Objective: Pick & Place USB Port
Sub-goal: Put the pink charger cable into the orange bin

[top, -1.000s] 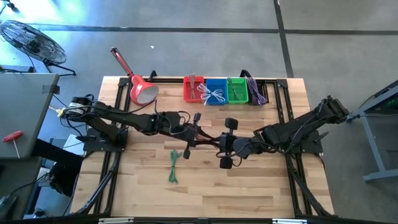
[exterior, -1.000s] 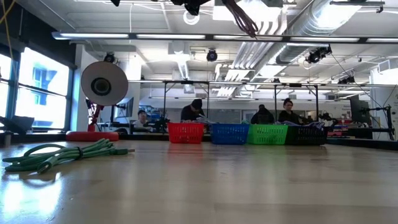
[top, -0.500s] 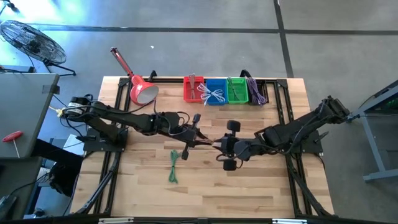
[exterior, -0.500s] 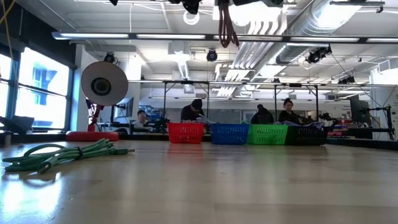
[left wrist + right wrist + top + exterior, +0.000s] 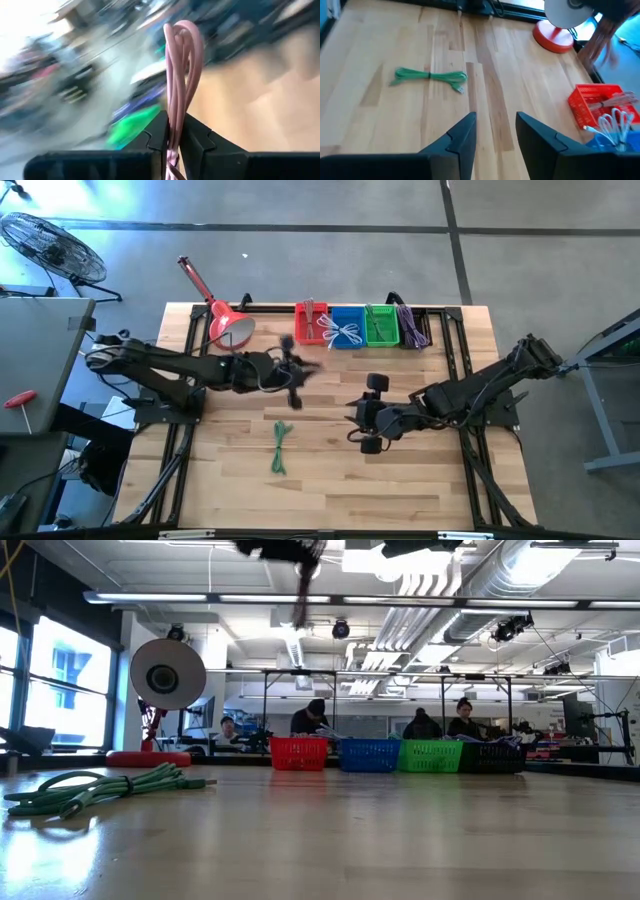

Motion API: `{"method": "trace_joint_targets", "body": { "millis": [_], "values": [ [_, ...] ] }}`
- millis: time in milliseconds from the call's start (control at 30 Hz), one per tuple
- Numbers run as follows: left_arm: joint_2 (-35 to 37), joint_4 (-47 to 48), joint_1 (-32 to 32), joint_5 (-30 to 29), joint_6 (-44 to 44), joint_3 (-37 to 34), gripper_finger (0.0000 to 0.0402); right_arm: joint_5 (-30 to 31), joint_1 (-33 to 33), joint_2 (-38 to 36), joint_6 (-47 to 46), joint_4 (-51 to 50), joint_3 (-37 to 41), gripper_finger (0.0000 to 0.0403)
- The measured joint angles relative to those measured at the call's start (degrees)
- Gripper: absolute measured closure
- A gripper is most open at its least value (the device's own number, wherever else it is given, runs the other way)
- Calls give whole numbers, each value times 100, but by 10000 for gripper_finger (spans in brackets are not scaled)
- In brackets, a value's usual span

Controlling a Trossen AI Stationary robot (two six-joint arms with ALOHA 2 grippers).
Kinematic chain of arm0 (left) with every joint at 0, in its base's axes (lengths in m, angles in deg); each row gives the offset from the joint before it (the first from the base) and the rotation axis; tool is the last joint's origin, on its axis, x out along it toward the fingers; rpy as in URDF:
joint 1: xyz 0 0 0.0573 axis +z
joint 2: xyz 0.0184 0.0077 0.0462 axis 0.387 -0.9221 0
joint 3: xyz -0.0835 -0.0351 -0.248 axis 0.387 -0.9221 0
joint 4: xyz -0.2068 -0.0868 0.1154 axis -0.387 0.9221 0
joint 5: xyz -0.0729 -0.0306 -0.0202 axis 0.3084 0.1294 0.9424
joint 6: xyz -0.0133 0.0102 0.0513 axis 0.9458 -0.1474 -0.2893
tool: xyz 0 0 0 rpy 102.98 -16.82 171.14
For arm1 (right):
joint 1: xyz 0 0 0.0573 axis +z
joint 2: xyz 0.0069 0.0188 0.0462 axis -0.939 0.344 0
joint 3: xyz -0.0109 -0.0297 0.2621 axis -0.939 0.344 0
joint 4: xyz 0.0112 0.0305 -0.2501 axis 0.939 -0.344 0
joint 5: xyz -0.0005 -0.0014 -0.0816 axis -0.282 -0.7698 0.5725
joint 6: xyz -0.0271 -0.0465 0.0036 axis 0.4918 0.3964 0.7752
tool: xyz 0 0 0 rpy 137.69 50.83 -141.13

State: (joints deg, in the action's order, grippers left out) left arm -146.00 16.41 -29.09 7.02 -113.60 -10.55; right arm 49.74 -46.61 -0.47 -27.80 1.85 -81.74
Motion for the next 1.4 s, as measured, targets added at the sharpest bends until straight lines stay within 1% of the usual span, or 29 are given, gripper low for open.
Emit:
{"method": "trace_joint_targets", "body": {
  "millis": [33, 67, 100, 133, 200, 300, 367, 467, 533, 633, 700, 800, 933, 1300, 1400],
  "values": [
    [115, 256, 45, -514, -192, 0, 372, 25, 0, 0, 0, -41, 0, 273],
    [211, 472, 109, -889, -340, -14, 372, 26, 0, 0, 0, -48, 0, 273],
    [263, 549, 193, -1120, -439, -15, 372, 26, 0, 0, 0, -45, -2, 273],
    [337, 618, 310, -1195, -490, -9, 372, 40, 0, 0, 0, -50, -2, 273],
    [489, 880, 639, -1146, -468, -11, 372, 121, -2, 2, 0, -51, -2, 273],
    [487, 946, 1289, -476, -87, 0, 372, 276, -2, 4, 9, -100, -4, 273],
    [445, 982, 1822, 186, 516, -20, 372, 363, -2, 4, 15, -95, -4, 273],
    [200, 735, 2588, 1455, 1506, -1, 372, 404, -2, 4, 17, -91, -4, 273],
    [10, 704, 3036, 2127, 2102, -15, 372, 434, -4, 5, 6, -96, -4, 273],
    [-341, 468, 3435, 2769, 2853, -11, 372, 479, -4, 7, -7, -121, -4, 274],
    [-546, 349, 3652, 3011, 3245, -13, 372, 471, -4, 7, -11, -118, -4, 274],
    [-879, 111, 3784, 3104, 3556, -13, 372, 470, -4, 7, -72, -139, -4, 274],
    [-1218, -186, 3867, 3112, 3602, -13, 372, 468, -4, 7, -155, -186, -4, 274],
    [-1827, -392, 4126, 2559, 3564, -6, 372, 329, -4, 7, -238, -202, -4, 274],
    [-1979, -476, 4218, 2506, 3556, -2, 372, 329, -4, 7, -280, -215, -4, 274]
  ]
}}
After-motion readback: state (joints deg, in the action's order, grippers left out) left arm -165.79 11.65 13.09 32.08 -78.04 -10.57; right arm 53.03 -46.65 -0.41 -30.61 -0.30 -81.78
